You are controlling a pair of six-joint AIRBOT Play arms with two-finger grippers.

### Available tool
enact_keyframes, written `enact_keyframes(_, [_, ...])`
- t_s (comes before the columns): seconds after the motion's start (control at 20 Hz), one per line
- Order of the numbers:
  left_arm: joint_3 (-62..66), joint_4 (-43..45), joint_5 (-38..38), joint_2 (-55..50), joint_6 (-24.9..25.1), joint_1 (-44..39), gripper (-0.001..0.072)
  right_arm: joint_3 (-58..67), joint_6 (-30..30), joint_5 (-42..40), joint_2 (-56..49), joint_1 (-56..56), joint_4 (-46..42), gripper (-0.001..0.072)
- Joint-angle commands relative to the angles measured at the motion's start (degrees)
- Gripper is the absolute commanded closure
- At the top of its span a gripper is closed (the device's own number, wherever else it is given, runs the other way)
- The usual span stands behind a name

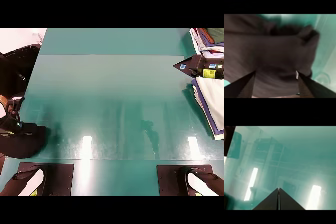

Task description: Fold the shirts.

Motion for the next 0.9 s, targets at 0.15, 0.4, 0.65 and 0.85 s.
enact_keyframes(0.15, [-1.49, 1.44, 0.57, 0.11, -2.56, 0.35, 0.0682, 0.02, 0.02, 0.00, 0.04, 0.07, 0.20, 0.0693])
enact_keyframes(0.4, [21.97, -6.08, -3.82, 0.17, -2.08, 0.35, 0.0682, 8.76, 0.02, -0.04, 0.09, -1.07, 0.46, 0.0693])
enact_keyframes(0.65, [46.27, -12.24, -0.72, 0.15, -1.49, -10.10, 0.0684, 18.36, -0.04, -4.02, 0.02, -1.88, -0.11, 0.0693])
enact_keyframes(0.85, [51.80, -11.21, 4.42, -0.94, -1.46, -24.55, 0.0685, 21.27, -0.04, -5.40, 0.02, -5.49, 0.04, 0.0693])
